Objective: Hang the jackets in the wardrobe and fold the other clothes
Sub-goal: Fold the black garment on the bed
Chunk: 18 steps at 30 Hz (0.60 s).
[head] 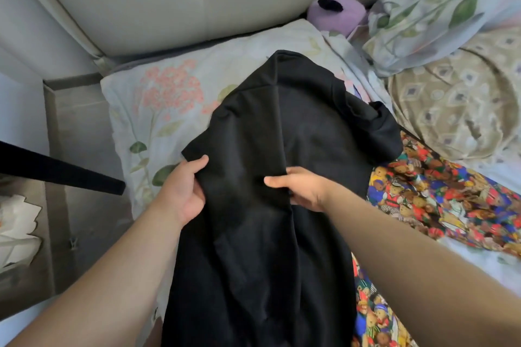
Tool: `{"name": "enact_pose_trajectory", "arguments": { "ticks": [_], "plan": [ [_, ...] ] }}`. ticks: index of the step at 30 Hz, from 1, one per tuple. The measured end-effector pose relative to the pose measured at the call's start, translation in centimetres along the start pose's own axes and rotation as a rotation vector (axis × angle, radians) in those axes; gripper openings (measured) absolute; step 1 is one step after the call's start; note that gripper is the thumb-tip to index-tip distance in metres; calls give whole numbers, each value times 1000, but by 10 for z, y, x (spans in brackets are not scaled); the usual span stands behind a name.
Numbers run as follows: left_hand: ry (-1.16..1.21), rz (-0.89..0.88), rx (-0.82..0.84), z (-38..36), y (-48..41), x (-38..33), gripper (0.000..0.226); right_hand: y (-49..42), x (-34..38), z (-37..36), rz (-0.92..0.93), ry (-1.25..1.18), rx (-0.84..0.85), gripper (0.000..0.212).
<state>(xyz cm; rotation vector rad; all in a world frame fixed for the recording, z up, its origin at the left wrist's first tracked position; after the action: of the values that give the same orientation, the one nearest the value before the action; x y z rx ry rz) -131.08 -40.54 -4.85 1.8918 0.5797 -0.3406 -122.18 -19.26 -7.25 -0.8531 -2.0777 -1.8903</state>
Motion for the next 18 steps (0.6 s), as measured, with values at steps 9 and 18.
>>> {"name": "enact_pose_trajectory", "arguments": {
  "ticks": [9, 18],
  "plan": [
    [-156, -2, -68, -3, 3, -5, 29, 66, -130, 24, -74, -35, -171, 16],
    [-193, 21, -107, 3, 3, 20, 33, 144, -190, 68, -159, -94, -101, 19]
  ]
}}
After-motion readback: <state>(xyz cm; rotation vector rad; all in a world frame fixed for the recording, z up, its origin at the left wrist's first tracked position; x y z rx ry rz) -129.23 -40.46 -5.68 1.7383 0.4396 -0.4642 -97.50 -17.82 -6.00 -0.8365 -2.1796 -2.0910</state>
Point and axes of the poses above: each hand's wrist, its own y-axis away from the middle knuckle, its own z-axis out of the back of the hand, x = y × z, the point moved 5 cm from there along -y, towards the middle knuckle, and after that the axes turned 5 degrees about -y, right-handed, at the moved point
